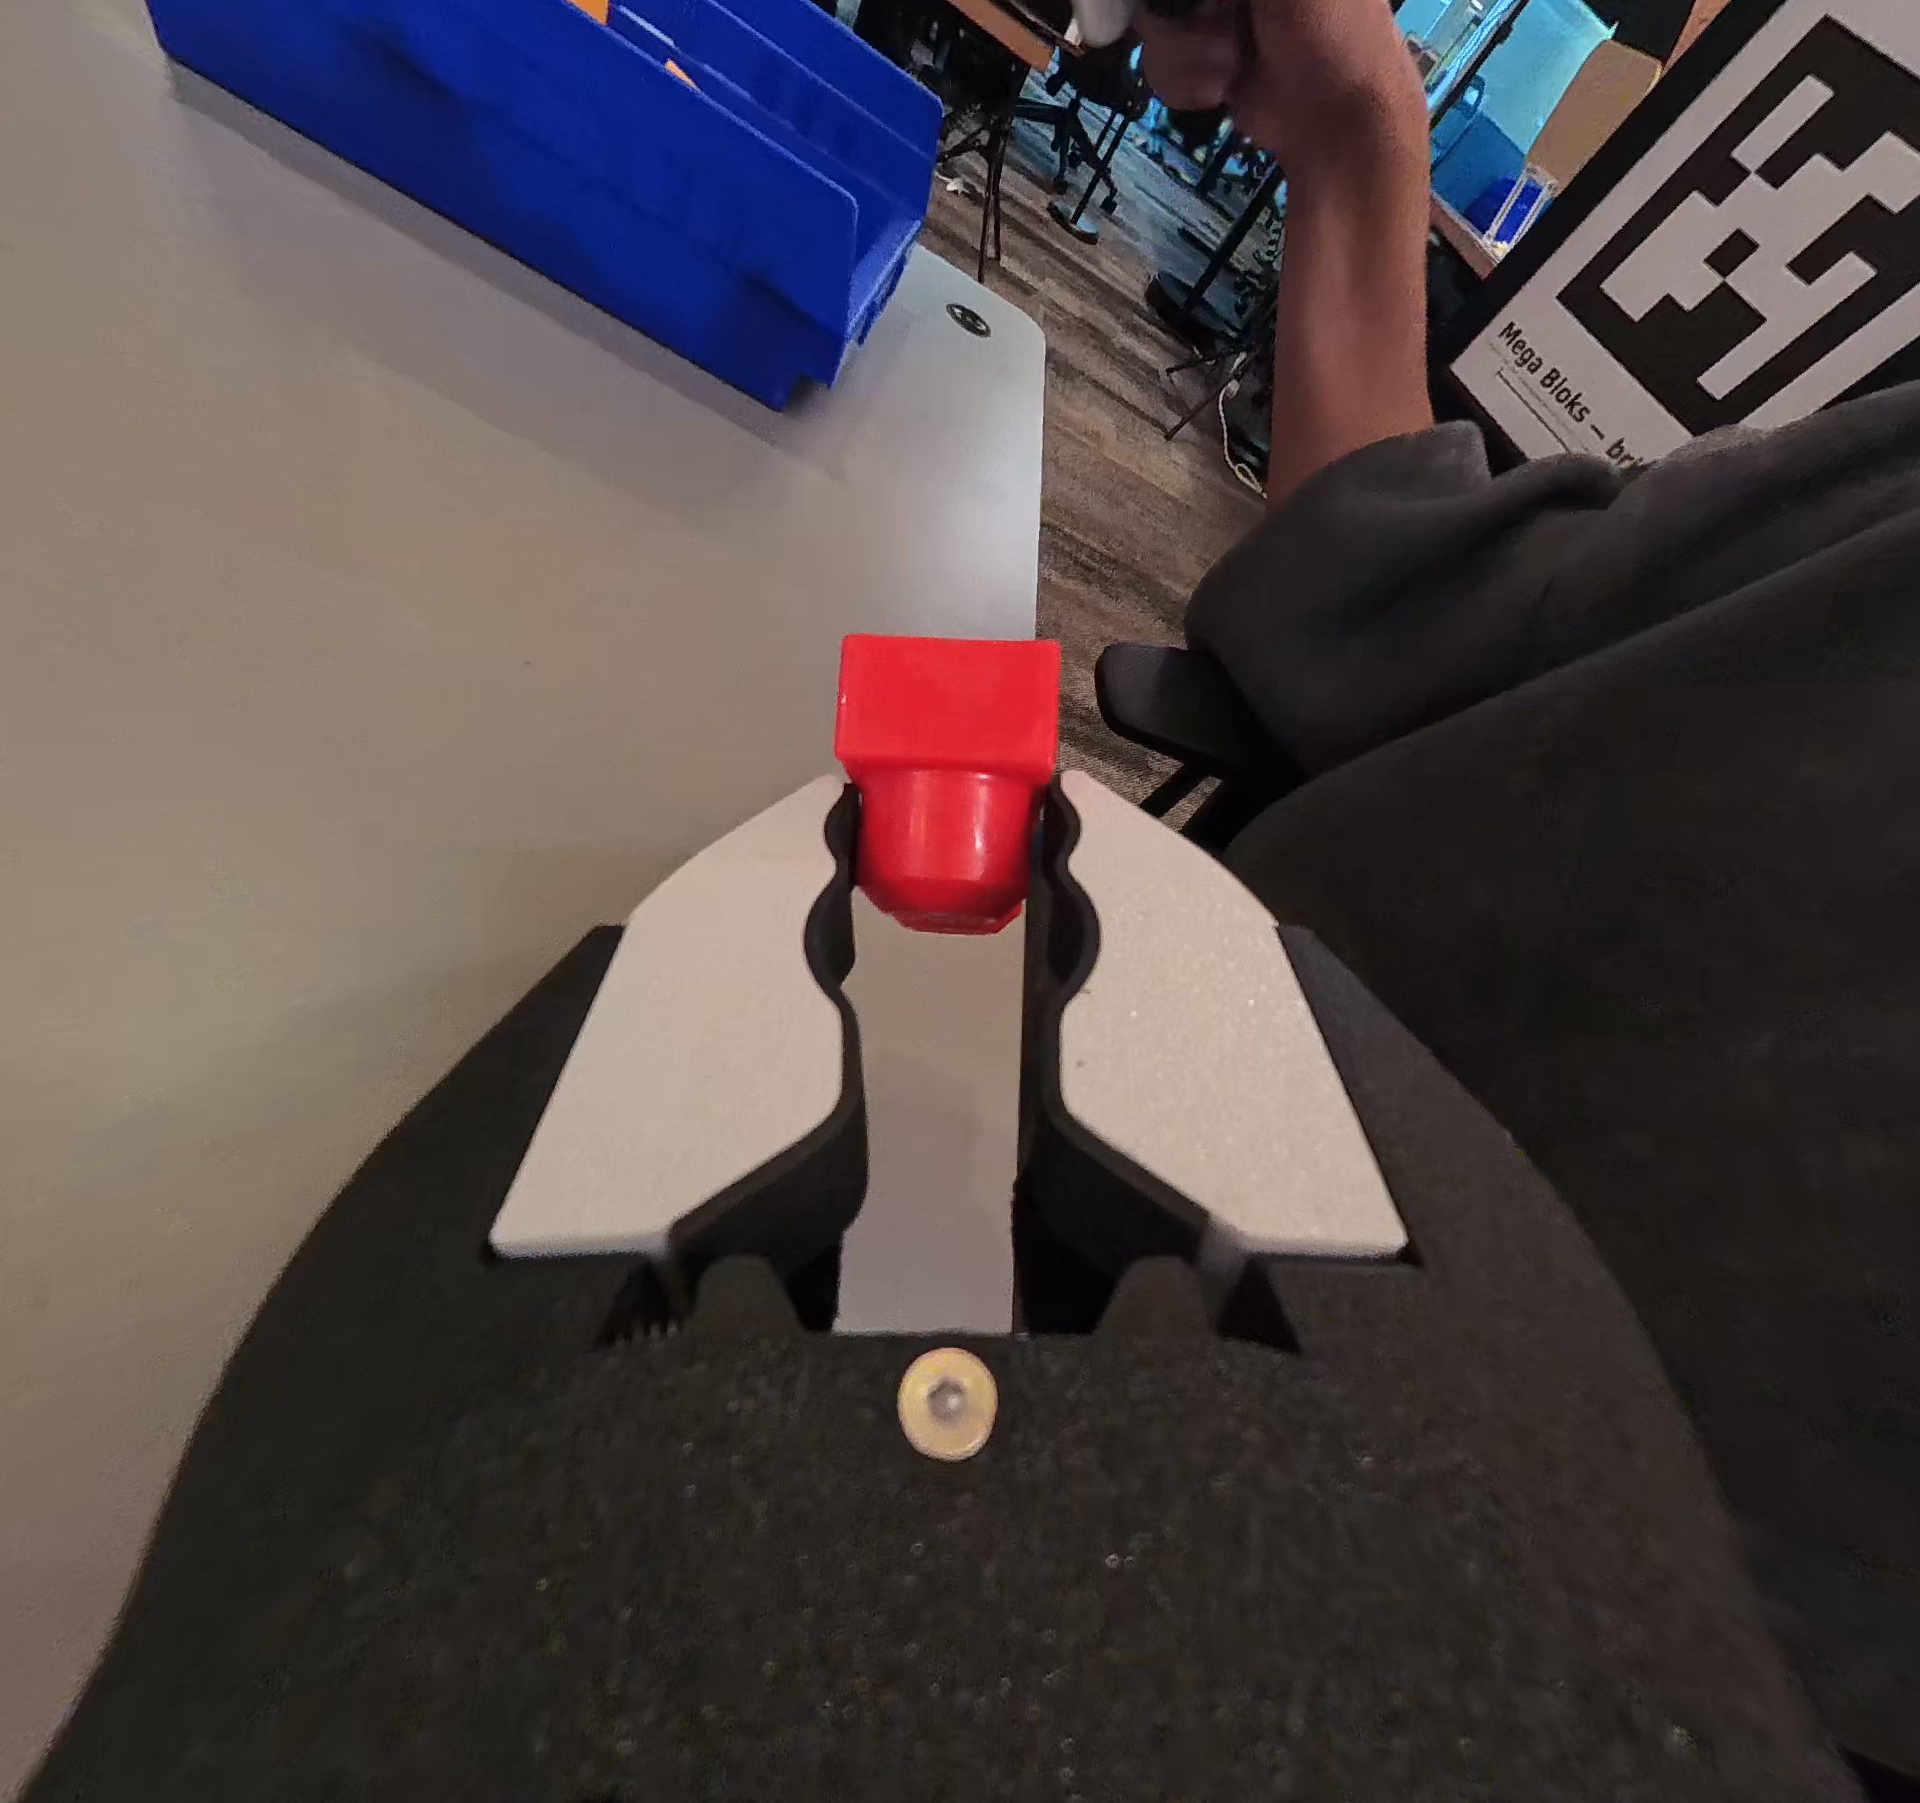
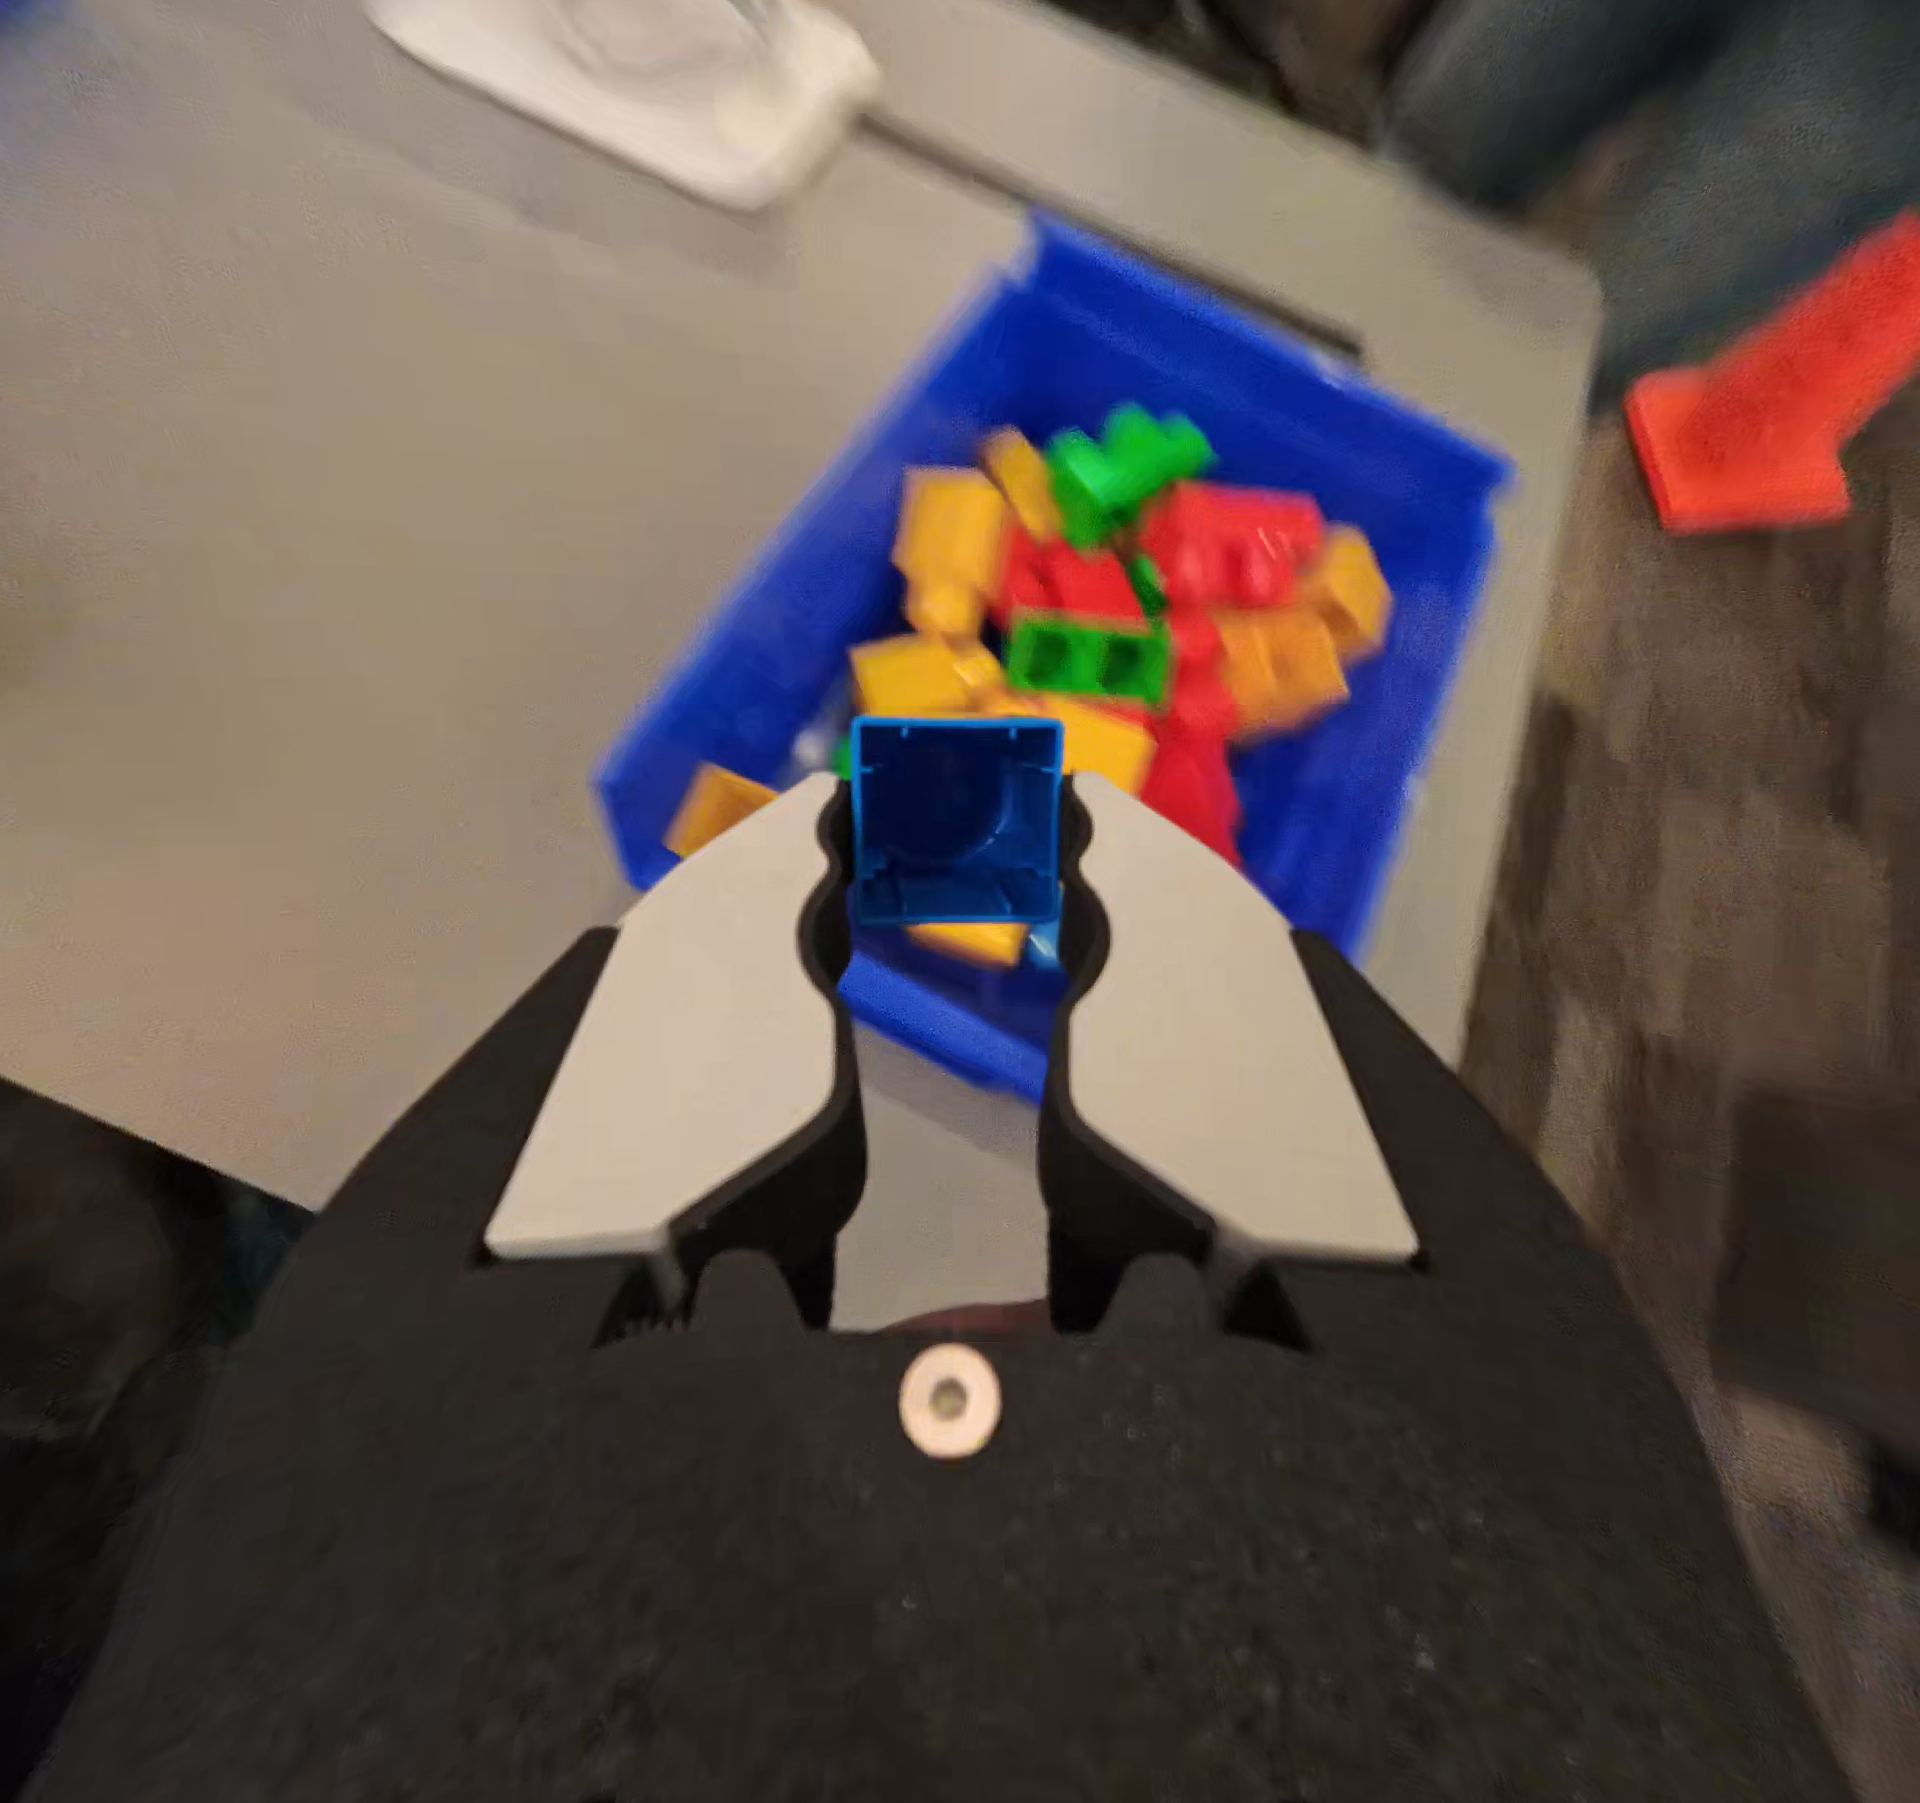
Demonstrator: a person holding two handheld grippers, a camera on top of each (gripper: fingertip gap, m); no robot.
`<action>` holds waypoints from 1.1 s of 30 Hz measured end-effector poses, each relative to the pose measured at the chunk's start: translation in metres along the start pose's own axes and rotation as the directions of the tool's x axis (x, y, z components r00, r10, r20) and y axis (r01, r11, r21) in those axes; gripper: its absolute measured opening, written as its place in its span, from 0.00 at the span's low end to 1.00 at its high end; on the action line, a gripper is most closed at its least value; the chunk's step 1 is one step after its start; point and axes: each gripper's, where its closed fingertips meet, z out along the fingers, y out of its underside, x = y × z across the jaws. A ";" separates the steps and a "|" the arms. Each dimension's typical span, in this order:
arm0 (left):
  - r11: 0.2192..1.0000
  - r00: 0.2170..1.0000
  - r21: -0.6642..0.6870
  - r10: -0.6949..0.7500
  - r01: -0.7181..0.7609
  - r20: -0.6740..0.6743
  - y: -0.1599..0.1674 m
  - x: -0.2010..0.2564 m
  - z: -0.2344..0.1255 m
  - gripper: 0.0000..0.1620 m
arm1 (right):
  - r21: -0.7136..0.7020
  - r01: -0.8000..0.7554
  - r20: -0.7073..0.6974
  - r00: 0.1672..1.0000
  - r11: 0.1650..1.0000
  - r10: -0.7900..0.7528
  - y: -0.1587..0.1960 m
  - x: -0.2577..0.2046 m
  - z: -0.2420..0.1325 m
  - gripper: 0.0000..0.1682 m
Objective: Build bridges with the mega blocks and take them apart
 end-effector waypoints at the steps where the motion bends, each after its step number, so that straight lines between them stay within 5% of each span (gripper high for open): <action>1: 1.000 1.000 0.001 -0.006 0.006 -0.001 0.000 -0.001 0.000 0.20 | -0.077 -0.032 -0.028 0.999 0.996 0.030 0.013 0.016 0.003 0.22; 7: 1.000 1.000 -0.011 0.000 0.000 0.003 -0.001 0.000 0.004 0.21 | -0.446 -0.001 -0.037 0.999 0.895 -0.017 0.066 0.050 0.041 0.22; 12: 0.999 1.000 -0.019 0.028 -0.028 0.006 -0.003 0.007 0.003 0.21 | -0.695 0.062 -0.037 0.992 0.717 -0.122 0.104 0.055 0.057 0.22; 21: 0.999 0.999 -0.026 0.022 -0.021 0.029 0.001 0.005 0.001 0.20 | -0.799 0.070 -0.045 0.983 0.598 -0.176 0.138 0.057 0.086 0.22; 27: 0.999 0.997 -0.034 0.025 -0.023 0.074 0.001 0.001 -0.001 0.20 | -0.593 0.046 -0.181 0.965 0.804 -0.188 0.103 0.047 0.082 0.27; 30: 0.998 0.992 -0.068 0.022 -0.013 0.121 0.004 -0.006 0.000 0.21 | -0.235 0.034 -0.320 0.941 0.971 -0.111 0.047 0.012 0.064 0.28; 33: 0.981 0.967 -0.192 0.068 -0.020 0.247 0.010 -0.026 -0.001 0.20 | 0.255 -0.047 -0.214 0.971 0.966 0.103 0.003 -0.077 0.046 0.26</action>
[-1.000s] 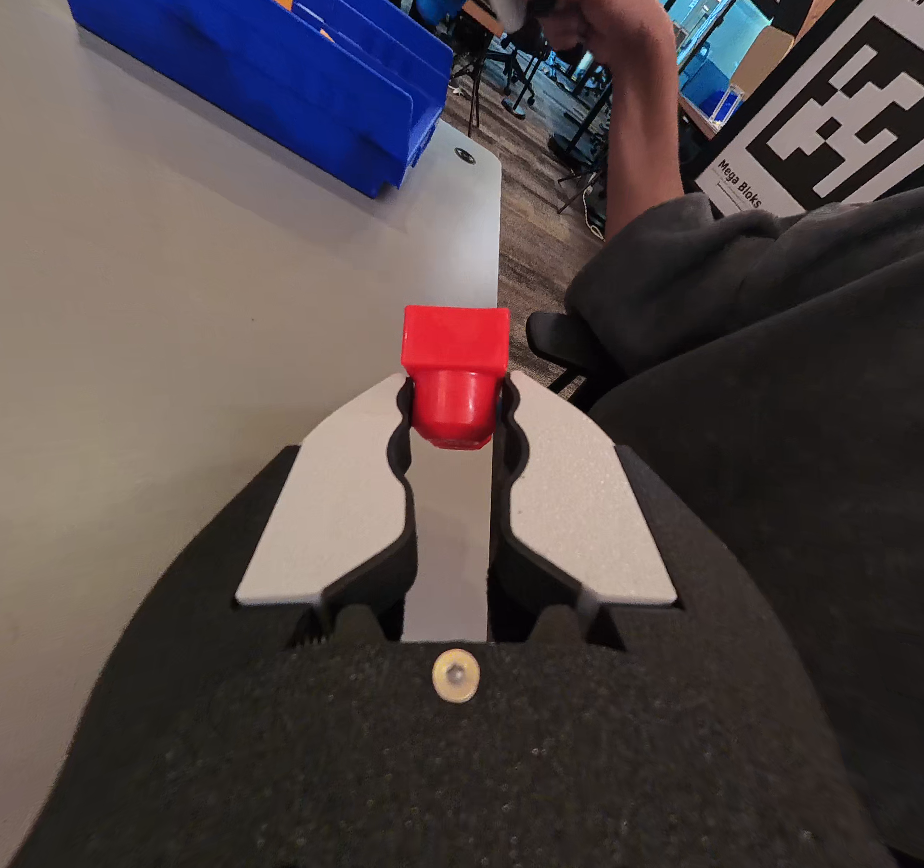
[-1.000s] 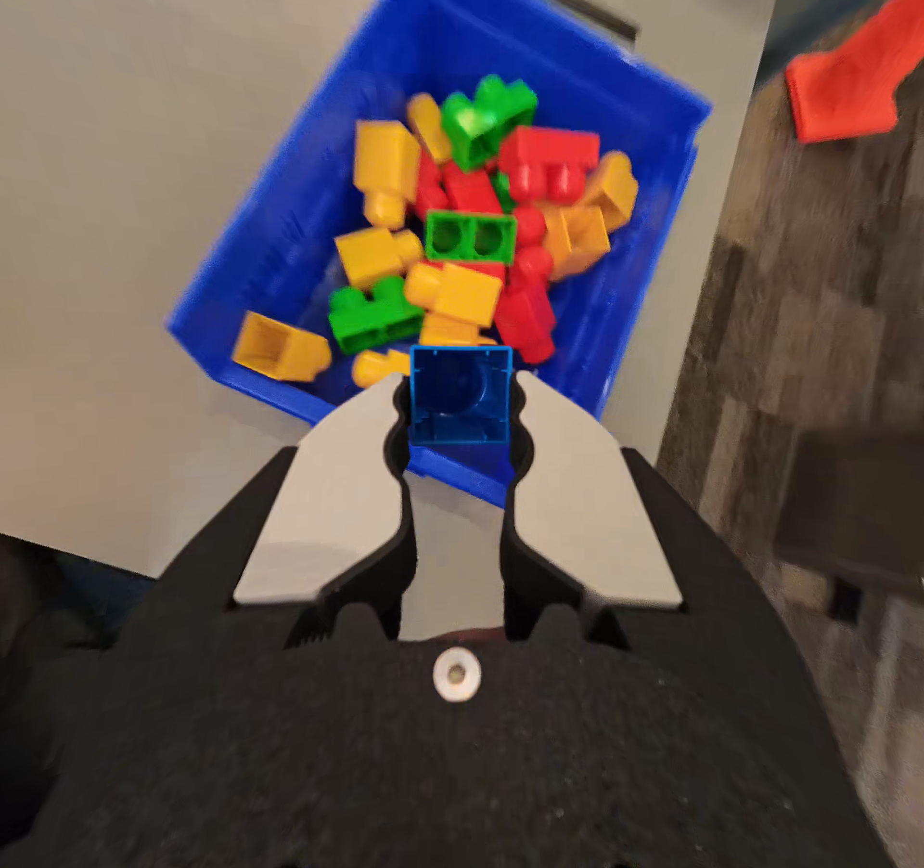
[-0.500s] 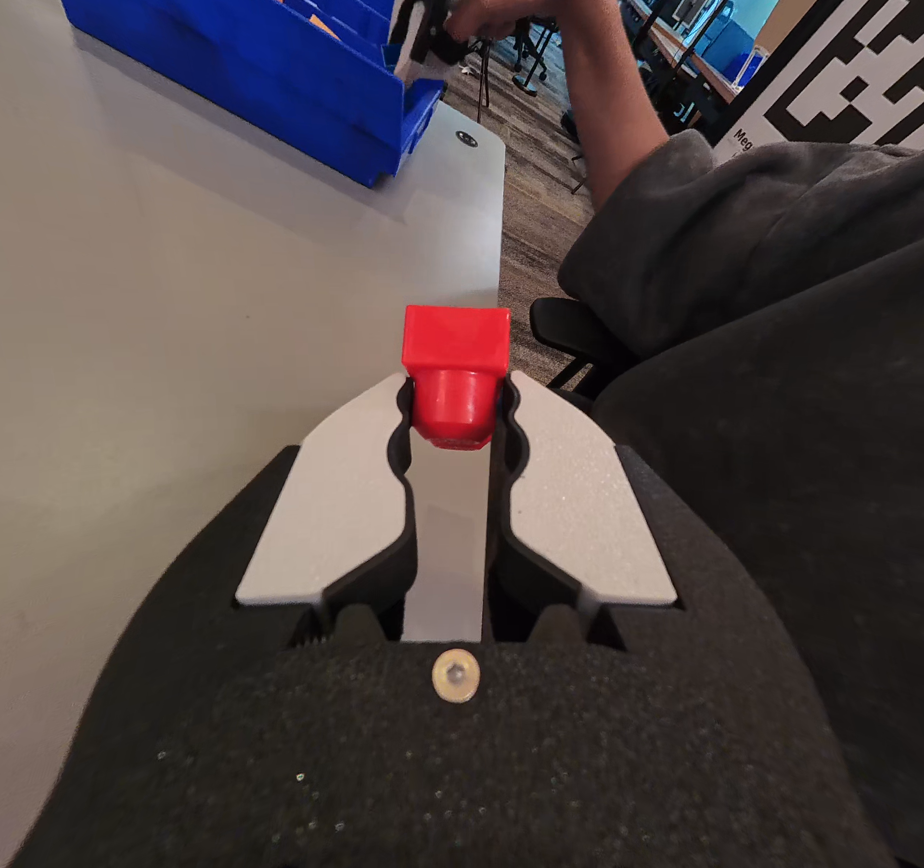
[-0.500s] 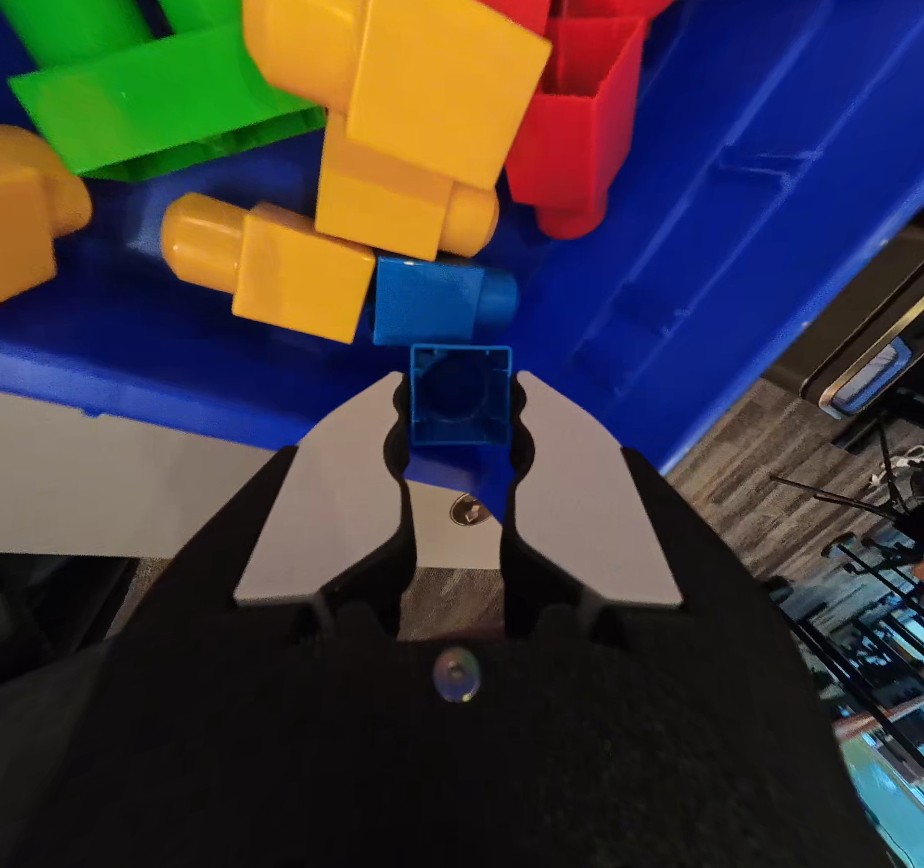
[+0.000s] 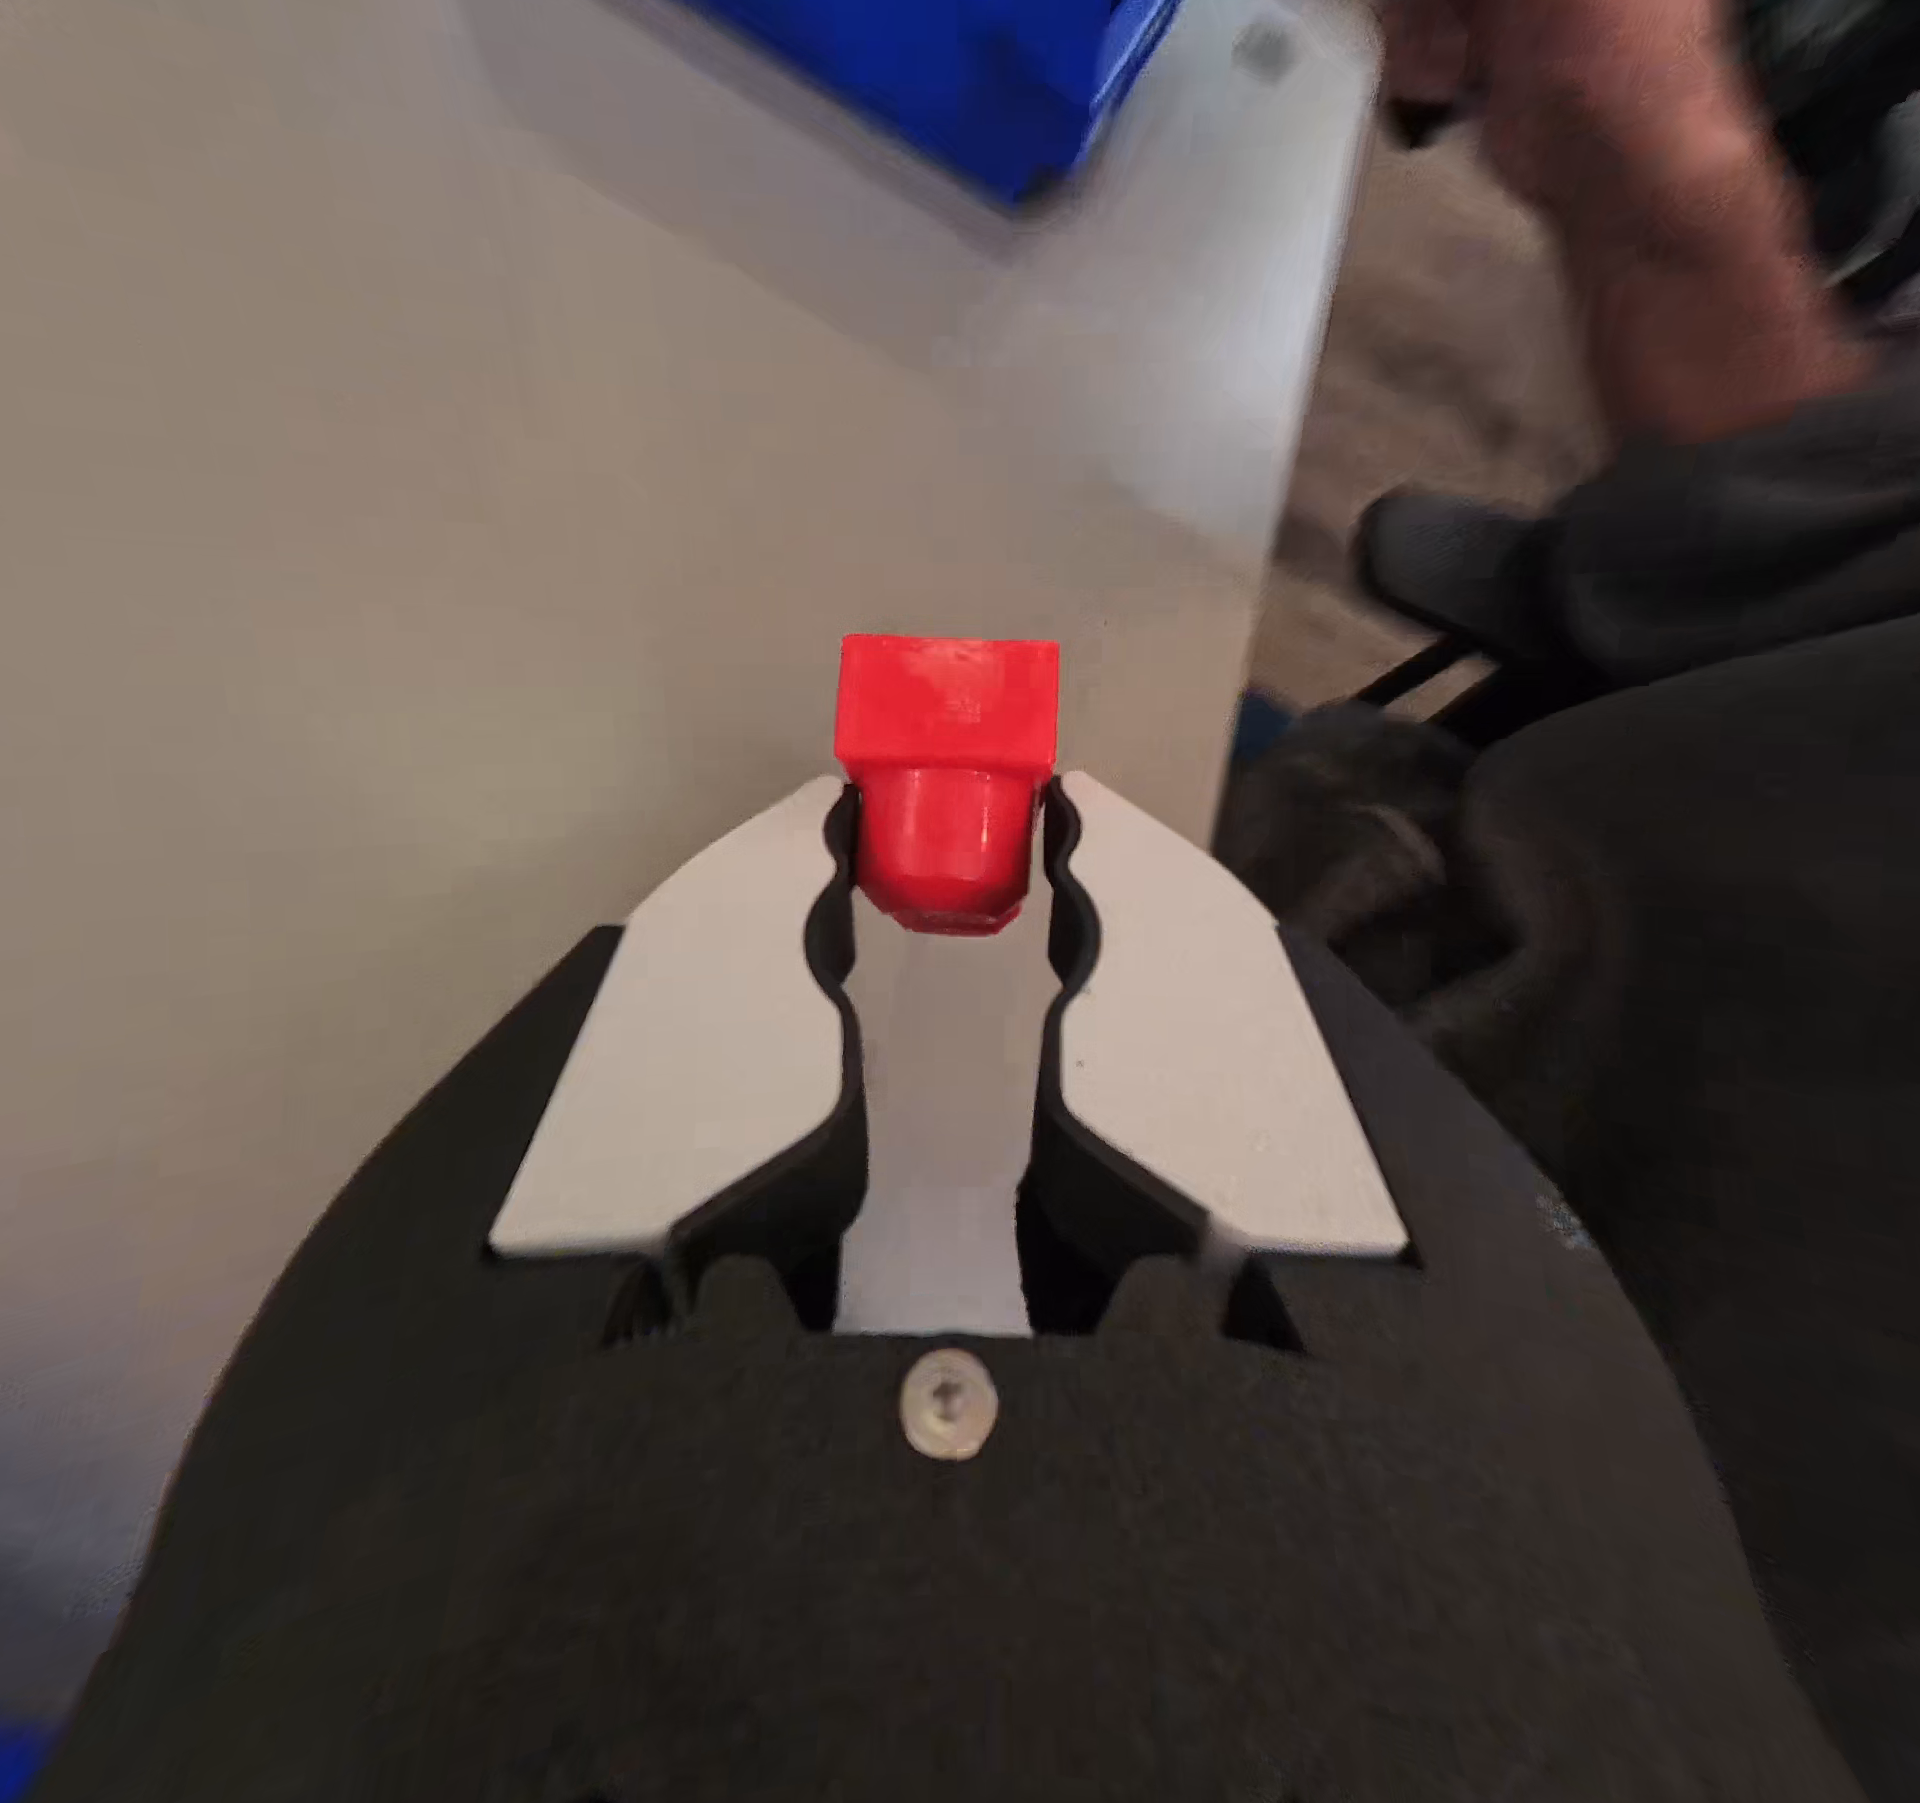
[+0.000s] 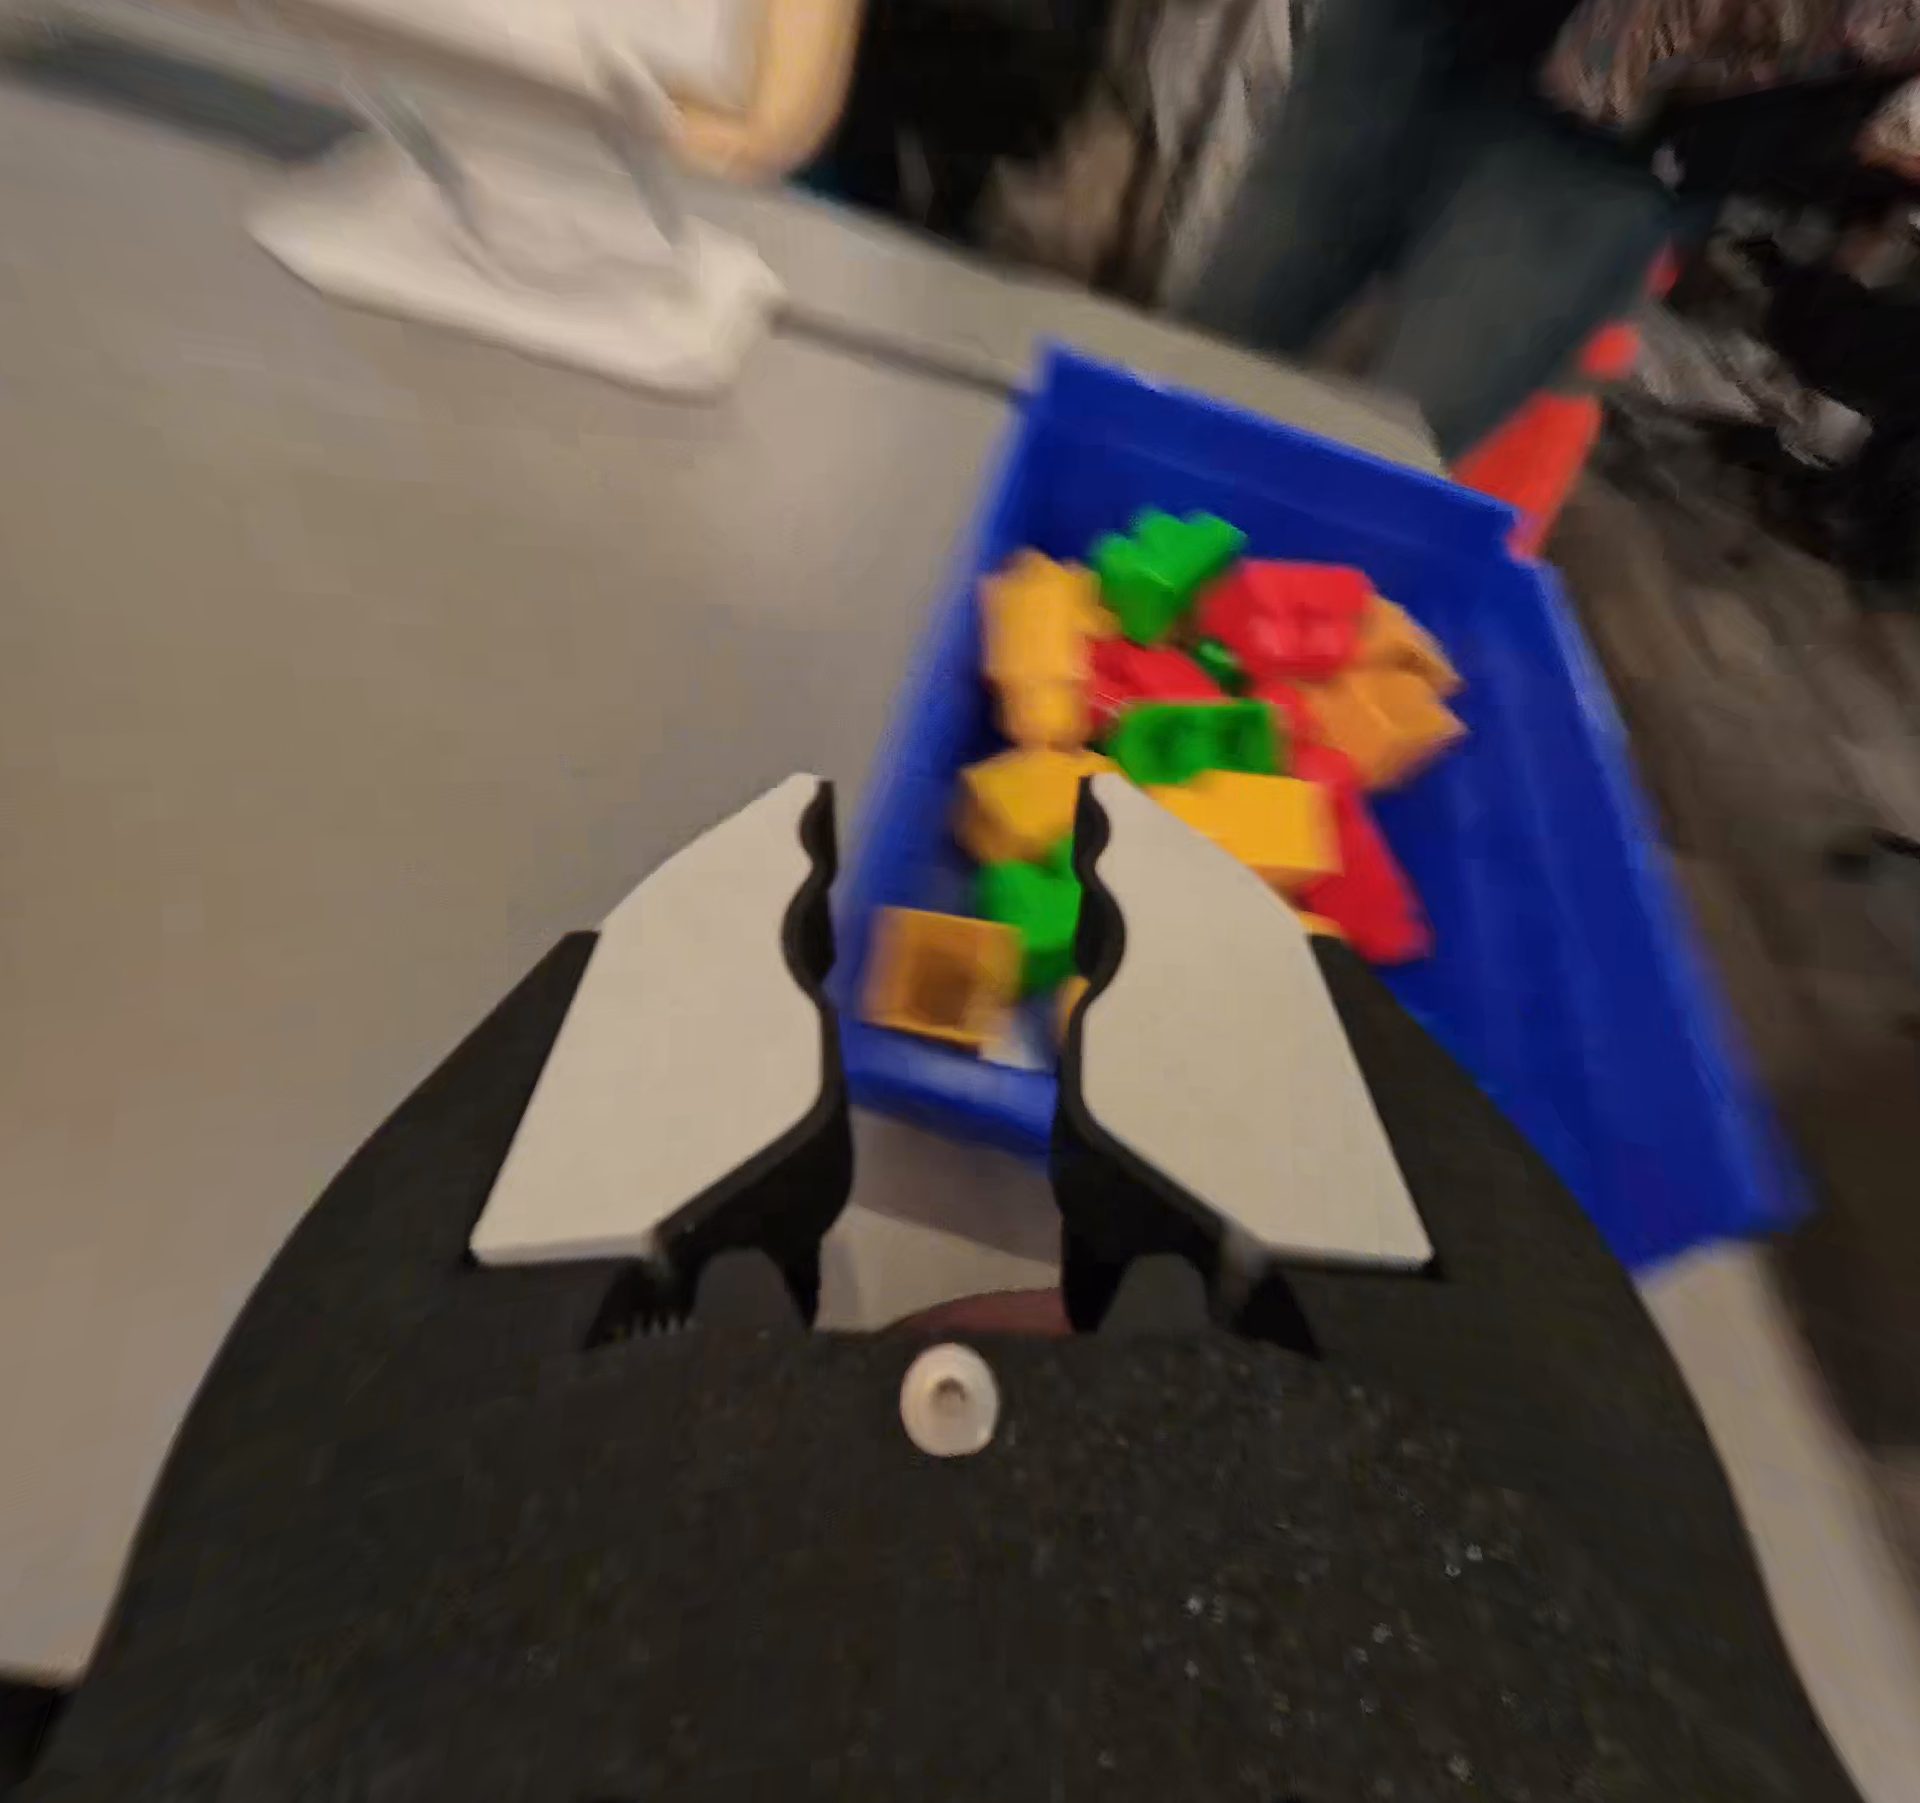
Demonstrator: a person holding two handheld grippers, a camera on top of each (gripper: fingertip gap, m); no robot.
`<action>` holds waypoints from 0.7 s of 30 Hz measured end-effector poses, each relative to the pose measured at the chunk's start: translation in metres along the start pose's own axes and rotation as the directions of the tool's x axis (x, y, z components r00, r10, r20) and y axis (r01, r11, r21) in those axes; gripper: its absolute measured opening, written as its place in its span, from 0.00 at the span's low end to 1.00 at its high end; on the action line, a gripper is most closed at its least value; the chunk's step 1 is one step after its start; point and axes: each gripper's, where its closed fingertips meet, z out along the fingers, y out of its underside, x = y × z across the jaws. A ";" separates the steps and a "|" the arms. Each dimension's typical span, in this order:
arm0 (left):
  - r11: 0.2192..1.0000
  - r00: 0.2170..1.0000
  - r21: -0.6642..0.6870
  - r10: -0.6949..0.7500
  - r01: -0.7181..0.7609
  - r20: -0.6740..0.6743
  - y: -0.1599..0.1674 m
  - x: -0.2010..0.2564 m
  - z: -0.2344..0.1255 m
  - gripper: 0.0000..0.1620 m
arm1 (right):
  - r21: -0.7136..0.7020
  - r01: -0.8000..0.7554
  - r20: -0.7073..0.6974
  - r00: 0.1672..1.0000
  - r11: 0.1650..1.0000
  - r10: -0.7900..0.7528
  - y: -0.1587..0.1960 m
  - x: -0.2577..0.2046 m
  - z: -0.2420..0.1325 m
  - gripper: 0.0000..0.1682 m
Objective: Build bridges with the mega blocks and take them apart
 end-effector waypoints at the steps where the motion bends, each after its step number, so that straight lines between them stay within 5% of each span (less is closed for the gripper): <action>1: 0.996 0.998 -0.091 0.008 -0.002 0.063 0.004 -0.010 0.000 0.21 | 0.104 -0.061 0.089 0.995 0.993 0.052 -0.001 -0.036 -0.014 0.19; 4: 0.934 0.972 -0.358 0.075 0.010 0.222 0.005 -0.041 -0.006 0.21 | 0.108 -0.147 0.291 0.950 0.983 0.110 0.027 -0.123 -0.034 0.19; 7: 0.837 0.958 -0.547 0.169 -0.014 0.234 -0.010 -0.063 -0.002 0.20 | 0.075 -0.109 0.367 0.927 0.991 0.074 0.049 -0.163 -0.041 0.20; 14: 0.584 0.938 -0.811 0.256 0.041 0.232 -0.032 -0.125 0.040 0.20 | 0.035 -0.193 0.440 0.884 0.981 0.158 0.061 -0.172 -0.056 0.20; 21: 0.479 0.957 -0.877 0.238 0.033 0.166 -0.021 -0.130 0.081 0.20 | 0.041 -0.218 0.449 0.876 0.975 0.177 0.063 -0.163 -0.065 0.20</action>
